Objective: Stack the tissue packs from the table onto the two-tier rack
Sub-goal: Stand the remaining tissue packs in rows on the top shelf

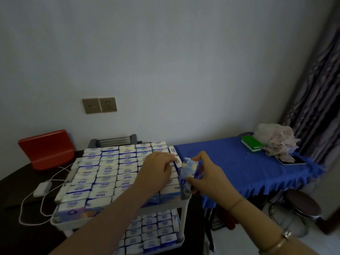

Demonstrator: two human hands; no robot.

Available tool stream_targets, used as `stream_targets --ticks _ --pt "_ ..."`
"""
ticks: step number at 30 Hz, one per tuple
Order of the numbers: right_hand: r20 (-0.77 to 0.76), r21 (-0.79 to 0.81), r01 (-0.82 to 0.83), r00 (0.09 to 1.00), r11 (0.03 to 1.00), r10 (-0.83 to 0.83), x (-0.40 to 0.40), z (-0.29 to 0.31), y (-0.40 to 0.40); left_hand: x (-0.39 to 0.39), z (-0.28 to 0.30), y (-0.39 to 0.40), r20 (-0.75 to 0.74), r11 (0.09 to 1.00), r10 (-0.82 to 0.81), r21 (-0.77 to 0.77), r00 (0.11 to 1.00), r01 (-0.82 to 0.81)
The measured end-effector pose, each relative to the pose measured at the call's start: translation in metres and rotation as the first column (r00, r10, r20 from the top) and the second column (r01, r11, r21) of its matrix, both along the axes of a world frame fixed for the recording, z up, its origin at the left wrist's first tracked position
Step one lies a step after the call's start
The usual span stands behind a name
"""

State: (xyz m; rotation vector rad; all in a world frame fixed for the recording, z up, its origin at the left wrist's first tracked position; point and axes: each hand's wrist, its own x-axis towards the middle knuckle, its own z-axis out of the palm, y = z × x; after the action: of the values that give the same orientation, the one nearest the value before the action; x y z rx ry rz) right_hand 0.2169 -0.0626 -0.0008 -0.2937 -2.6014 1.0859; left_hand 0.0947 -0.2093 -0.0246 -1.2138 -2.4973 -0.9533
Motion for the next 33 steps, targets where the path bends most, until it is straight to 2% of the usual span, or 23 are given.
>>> stream_targets --ticks 2,4,7,13,15,20,25,29,33 --pt "-0.081 0.044 0.045 0.996 0.998 -0.041 -0.006 -0.012 -0.009 0.001 -0.002 0.0 0.019 1.0 0.014 0.004 1.0 -0.014" --pt "-0.137 0.011 0.062 0.989 0.998 -0.06 -0.007 -0.018 -0.018 0.002 -0.002 -0.002 0.039 1.0 0.019 -0.01 0.999 -0.019" --pt "-0.15 0.009 0.025 0.988 1.0 -0.023 -0.001 -0.019 -0.022 0.002 -0.003 -0.002 0.043 1.0 0.018 -0.017 0.999 -0.017" --pt "-0.076 0.258 -0.057 0.994 0.965 0.079 0.005 -0.014 -0.011 -0.003 -0.005 0.002 0.036 0.998 -0.026 -0.061 0.999 0.028" --pt "-0.093 0.281 -0.061 0.991 0.958 0.091 0.004 -0.016 -0.012 -0.004 -0.006 0.002 0.045 0.994 -0.022 -0.104 0.999 0.027" --pt "-0.14 0.271 -0.069 0.984 0.96 0.111 0.006 -0.023 -0.015 -0.005 -0.006 0.001 0.061 0.991 -0.022 -0.133 0.998 0.03" --pt "-0.192 0.191 -0.032 0.979 0.981 0.069 0.009 -0.031 -0.014 -0.005 -0.006 0.002 0.051 0.986 -0.017 -0.166 0.999 0.025" --pt "-0.198 0.212 -0.032 0.977 0.977 0.075 0.013 -0.036 -0.013 -0.004 -0.006 0.002 0.007 0.981 -0.023 -0.19 1.0 0.024" --pt "-0.225 0.14 -0.007 0.974 0.99 0.039 0.015 -0.036 -0.009 -0.001 -0.004 0.001 0.002 0.987 -0.005 -0.158 1.0 0.006"
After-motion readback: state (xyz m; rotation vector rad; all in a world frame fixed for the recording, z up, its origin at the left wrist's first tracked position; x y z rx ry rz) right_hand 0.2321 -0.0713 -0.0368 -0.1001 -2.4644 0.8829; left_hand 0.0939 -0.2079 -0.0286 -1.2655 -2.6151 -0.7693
